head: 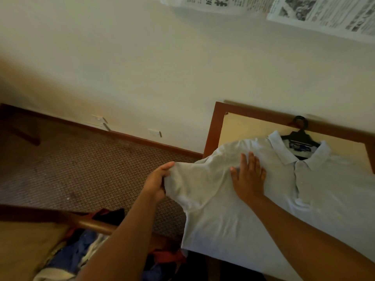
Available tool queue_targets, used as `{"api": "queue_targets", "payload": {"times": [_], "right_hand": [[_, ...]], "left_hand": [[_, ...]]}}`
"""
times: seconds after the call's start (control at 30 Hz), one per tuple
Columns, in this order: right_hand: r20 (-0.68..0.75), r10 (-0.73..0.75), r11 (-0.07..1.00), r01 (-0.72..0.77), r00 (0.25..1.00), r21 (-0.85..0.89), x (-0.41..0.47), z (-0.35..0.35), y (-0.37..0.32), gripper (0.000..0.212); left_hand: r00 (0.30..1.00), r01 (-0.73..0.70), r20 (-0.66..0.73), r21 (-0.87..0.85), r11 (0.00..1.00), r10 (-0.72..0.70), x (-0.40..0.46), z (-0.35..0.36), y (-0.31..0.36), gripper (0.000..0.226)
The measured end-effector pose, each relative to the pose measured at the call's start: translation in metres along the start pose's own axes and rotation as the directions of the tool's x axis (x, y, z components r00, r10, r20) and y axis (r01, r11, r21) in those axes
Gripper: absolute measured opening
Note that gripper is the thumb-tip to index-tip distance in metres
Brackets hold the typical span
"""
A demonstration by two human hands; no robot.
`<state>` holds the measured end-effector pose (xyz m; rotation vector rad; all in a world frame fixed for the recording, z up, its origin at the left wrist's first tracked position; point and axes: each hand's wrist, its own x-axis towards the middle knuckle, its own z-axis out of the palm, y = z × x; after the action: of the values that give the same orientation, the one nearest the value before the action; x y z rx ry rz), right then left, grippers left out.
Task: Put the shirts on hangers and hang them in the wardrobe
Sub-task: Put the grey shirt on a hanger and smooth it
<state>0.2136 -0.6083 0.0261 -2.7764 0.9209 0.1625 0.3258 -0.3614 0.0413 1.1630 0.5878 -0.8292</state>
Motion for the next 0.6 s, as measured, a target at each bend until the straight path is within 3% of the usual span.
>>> {"api": "queue_targets", "payload": {"times": [0.2,0.3,0.4,0.5,0.53,0.6], "right_hand": [[0.047,0.013,0.999,-0.011,0.999,-0.046,0.008,-0.003,0.0,0.064],[0.061,0.038,0.998,-0.035,0.997,-0.05,0.011,-0.003,0.004,0.064],[0.077,0.044,0.998,-0.04,0.996,-0.055,0.013,-0.002,0.007,0.065],[0.083,0.047,0.997,-0.042,0.995,-0.057,0.014,-0.003,0.008,0.065],[0.079,0.046,0.998,-0.042,0.996,-0.052,0.014,-0.004,0.008,0.064],[0.06,0.043,0.998,-0.041,0.997,-0.04,0.016,-0.005,0.009,0.065]], "left_hand": [[0.999,-0.017,-0.034,-0.009,1.0,0.017,-0.01,-0.01,0.013,0.04],[0.975,-0.111,-0.166,0.205,0.973,0.146,0.0,-0.012,0.011,0.05],[0.936,-0.2,-0.152,0.509,0.837,0.316,0.01,-0.015,0.005,0.06],[0.913,-0.234,-0.118,0.633,0.738,0.39,0.014,-0.009,0.0,0.06],[0.896,-0.239,-0.106,0.704,0.669,0.432,0.015,-0.006,-0.001,0.06],[0.832,-0.209,-0.063,0.886,0.415,0.552,0.018,0.007,-0.008,0.062]]}}
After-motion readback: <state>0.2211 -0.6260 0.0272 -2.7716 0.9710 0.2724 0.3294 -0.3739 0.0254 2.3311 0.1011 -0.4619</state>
